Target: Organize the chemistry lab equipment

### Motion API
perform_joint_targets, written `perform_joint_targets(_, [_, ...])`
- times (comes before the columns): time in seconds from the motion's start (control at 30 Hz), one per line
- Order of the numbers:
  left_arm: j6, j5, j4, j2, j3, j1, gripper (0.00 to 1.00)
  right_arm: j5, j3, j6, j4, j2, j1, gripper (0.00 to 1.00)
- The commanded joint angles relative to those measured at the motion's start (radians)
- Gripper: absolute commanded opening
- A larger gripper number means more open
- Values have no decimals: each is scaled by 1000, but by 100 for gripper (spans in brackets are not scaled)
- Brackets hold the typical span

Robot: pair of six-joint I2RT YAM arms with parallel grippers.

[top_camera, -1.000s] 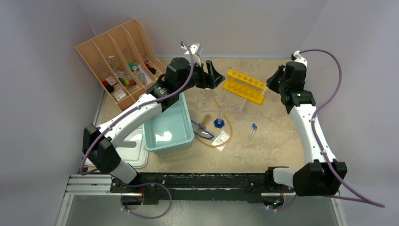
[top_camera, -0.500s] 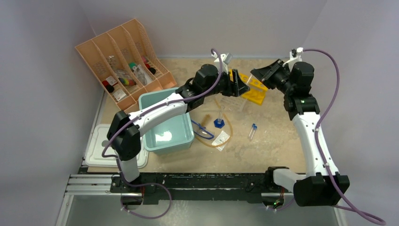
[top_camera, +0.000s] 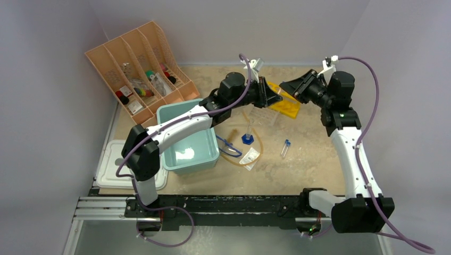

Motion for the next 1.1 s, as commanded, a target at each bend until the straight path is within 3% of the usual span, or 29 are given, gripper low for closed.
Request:
perform_joint_targets(0.0, [81,57,78,-49,-9,6,0,-99,21,-55,-48,-20,-4,33])
perform_joint_targets(0.07, [175,91,27,-69,-15,8,0,-98,58,-89,-98,-8,-4,49])
perform_joint_targets(0.2, [351,209,-72,-108,-14,34,0,-139,210,-221,-333,77,-3,57])
perform_joint_targets(0.33, [460,296,-148,-129,-17,72,0,-209,250,-288,-487,107,-3,53])
perform_joint_targets(0.57, [531,440,-253,-117,25,102,0,-374,220,-208,-380,120,-3,47])
perform_joint_targets(0.7, [539,456,-268,-113,45,110,0,-426,207,-167,-341,133,-3,35])
perform_joint_targets(1.07, [532,499,-238,-114,37,123,0,-436,208,-150,-320,172,-3,35])
